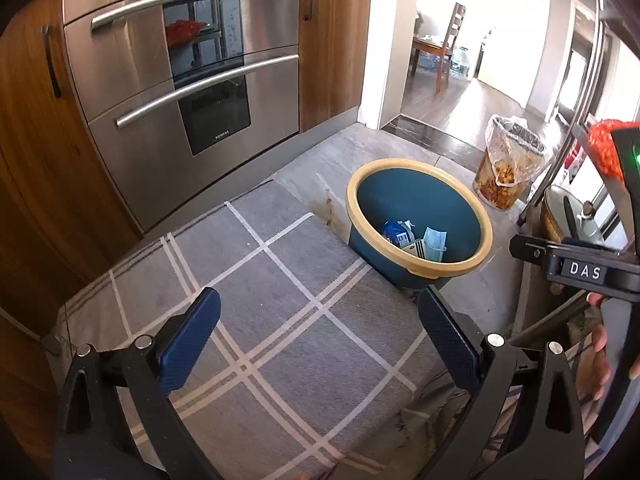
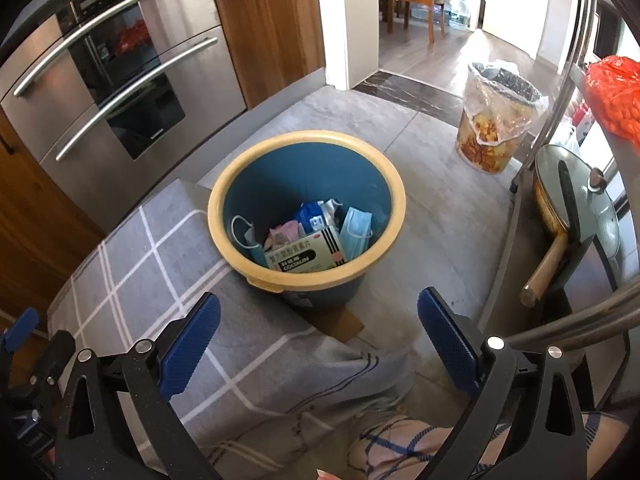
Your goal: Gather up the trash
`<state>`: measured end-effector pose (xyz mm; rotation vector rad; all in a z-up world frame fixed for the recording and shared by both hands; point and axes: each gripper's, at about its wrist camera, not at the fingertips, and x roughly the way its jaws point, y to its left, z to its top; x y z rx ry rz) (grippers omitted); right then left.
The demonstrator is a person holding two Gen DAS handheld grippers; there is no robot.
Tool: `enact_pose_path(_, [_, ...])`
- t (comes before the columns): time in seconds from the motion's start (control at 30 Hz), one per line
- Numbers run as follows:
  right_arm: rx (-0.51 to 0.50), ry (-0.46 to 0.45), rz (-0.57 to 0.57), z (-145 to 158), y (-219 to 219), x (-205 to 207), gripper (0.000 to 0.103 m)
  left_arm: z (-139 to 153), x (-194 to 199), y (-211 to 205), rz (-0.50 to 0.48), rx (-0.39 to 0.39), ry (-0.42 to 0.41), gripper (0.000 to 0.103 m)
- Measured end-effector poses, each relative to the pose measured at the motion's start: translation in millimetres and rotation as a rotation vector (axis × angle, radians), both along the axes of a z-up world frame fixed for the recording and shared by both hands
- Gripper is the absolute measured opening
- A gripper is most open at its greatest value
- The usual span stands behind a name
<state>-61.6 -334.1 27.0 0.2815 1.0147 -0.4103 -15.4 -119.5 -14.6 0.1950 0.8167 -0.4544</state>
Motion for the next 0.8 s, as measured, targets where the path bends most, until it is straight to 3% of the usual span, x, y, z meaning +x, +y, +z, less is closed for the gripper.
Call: enact_pose_path(0.8, [-0.008, 0.002, 0.002, 0.4, 2.6, 1.4, 0.098, 1.0, -2.2, 2.8, -0.002, -0.001, 0.003, 0.097])
